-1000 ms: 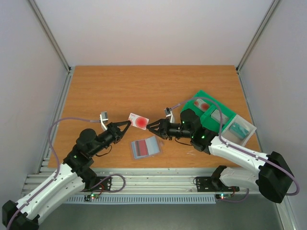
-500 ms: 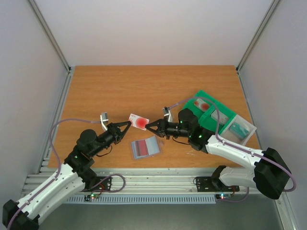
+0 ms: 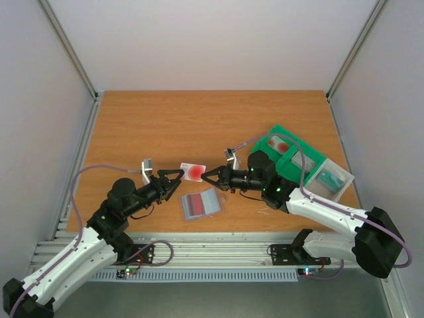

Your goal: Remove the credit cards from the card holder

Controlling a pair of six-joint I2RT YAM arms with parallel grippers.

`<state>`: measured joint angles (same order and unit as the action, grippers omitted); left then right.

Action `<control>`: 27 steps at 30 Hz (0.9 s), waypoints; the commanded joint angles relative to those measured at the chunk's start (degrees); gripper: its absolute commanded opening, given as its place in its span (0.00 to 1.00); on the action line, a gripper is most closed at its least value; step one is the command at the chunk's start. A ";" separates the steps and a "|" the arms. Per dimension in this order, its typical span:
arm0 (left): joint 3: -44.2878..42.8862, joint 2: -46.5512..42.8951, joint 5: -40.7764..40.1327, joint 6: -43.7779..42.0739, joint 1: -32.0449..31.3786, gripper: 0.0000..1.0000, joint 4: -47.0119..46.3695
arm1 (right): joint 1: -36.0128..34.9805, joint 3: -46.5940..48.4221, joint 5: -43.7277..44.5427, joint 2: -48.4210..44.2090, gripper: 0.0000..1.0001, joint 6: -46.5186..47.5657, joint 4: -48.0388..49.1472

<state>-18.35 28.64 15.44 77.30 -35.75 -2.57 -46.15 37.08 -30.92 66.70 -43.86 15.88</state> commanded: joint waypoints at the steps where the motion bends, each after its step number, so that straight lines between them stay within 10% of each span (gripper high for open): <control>1: -4.87 -1.19 0.62 -5.26 -0.20 0.78 9.92 | 0.03 0.56 -0.24 -3.24 0.01 5.62 -4.84; 5: -6.79 -1.60 -0.85 -9.90 -0.20 0.99 16.43 | 0.89 1.88 2.02 -6.04 0.01 9.79 -13.13; 27: -14.00 3.23 -4.51 -28.01 -0.19 0.99 35.12 | 24.52 11.03 1.29 -7.45 0.01 28.46 -43.13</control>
<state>-30.92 30.46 12.51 53.01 -35.75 30.48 -26.11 45.28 -29.10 58.94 -20.49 -21.28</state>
